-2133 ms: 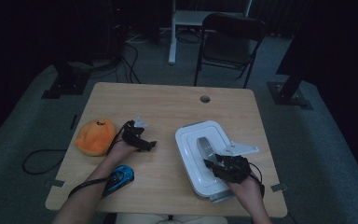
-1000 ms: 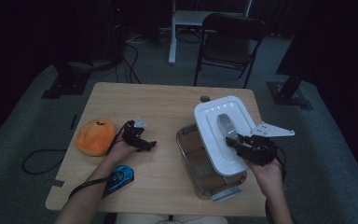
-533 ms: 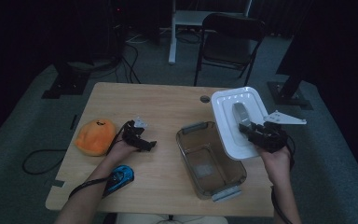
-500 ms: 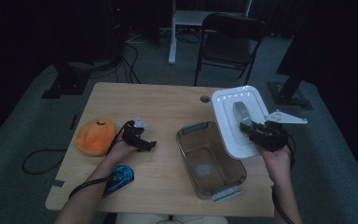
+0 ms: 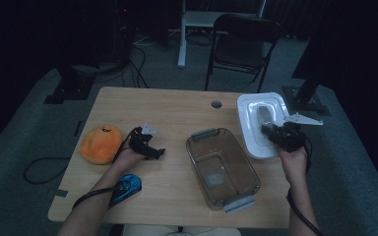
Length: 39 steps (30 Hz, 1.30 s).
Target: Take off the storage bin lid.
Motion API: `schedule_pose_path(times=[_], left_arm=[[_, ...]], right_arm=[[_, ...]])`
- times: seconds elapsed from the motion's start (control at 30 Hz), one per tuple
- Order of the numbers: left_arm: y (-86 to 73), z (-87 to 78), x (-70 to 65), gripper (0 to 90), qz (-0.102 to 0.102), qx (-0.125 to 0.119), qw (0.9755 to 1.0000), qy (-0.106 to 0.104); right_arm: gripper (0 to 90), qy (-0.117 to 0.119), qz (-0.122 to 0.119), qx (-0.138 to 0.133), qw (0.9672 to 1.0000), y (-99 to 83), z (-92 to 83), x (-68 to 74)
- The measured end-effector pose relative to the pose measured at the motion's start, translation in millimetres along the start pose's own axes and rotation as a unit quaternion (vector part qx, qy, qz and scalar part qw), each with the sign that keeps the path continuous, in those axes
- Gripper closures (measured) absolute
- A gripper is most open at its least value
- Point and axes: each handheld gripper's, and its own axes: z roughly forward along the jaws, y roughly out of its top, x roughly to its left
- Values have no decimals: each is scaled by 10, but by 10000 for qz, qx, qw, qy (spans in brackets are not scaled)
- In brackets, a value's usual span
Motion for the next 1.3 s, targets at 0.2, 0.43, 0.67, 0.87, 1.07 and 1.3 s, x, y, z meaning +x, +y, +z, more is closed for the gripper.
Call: schedule_pose_path(times=[0.2,0.43,0.67,0.87,1.07,1.3], left_arm=[[2,3,3,7,-10,-6,10000,8],[2,4,5,7,-45,-9,10000,35],[2,4,5,7,-48,-7,10000,38],[2,3,5,7,-42,-7,10000,33],[-2,-1,12,6,7,-1,10000,-5],[-5,-4,18,6,27,1,10000,-21]], right_arm=[[685,-61,166,197,9996,-187,246,-126],[684,-43,404,327,9986,-391,473,-222],[685,-68,507,533,9973,-546,662,-263],[684,-39,598,587,9965,-621,775,-270],[684,-62,594,673,9959,-696,858,-263],[683,-52,651,790,9947,-819,937,-280]])
